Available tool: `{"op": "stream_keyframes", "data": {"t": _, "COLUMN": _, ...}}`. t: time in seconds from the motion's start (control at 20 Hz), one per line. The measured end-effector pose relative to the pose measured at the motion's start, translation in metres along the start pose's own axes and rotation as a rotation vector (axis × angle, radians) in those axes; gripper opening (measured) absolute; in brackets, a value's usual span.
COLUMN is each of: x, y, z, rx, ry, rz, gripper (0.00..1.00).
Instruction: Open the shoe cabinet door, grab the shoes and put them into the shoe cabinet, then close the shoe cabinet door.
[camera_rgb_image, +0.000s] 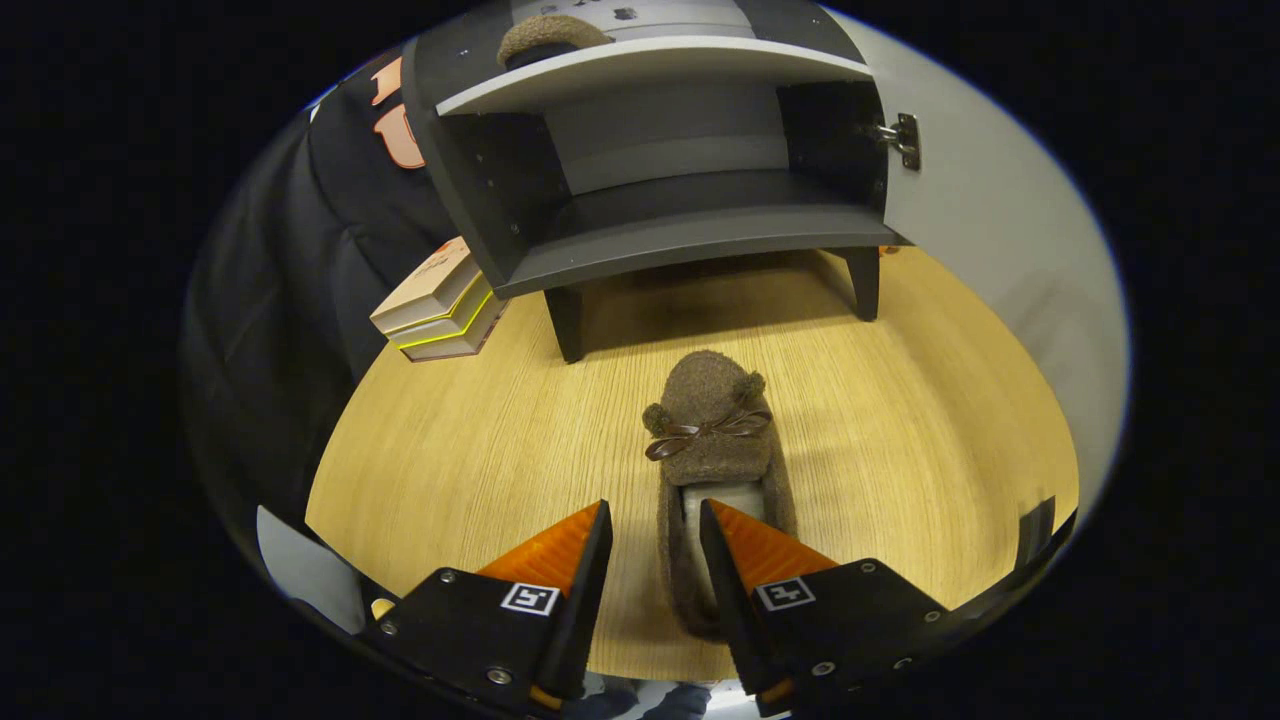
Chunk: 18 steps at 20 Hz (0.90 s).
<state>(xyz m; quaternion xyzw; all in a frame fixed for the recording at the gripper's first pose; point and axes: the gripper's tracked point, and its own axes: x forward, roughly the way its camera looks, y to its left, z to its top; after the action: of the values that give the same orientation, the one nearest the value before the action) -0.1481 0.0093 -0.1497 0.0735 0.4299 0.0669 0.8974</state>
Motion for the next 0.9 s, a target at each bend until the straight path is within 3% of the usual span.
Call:
{"op": "stream_keyframes", "data": {"t": 0.25, "x": 0.007, "y": -0.003, "z": -0.005, "rx": -0.01, "ry": 0.024, "rz": 0.006, "gripper": 0.56}}
{"op": "stream_keyframes", "data": {"t": 0.5, "x": 0.015, "y": -0.006, "z": -0.005, "rx": 0.001, "ry": 0.018, "rz": -0.012, "gripper": 0.25}}
{"op": "stream_keyframes", "data": {"t": 0.9, "x": 0.017, "y": -0.015, "z": -0.006, "rx": -0.083, "ry": 0.007, "rz": -0.018, "gripper": 0.05}}
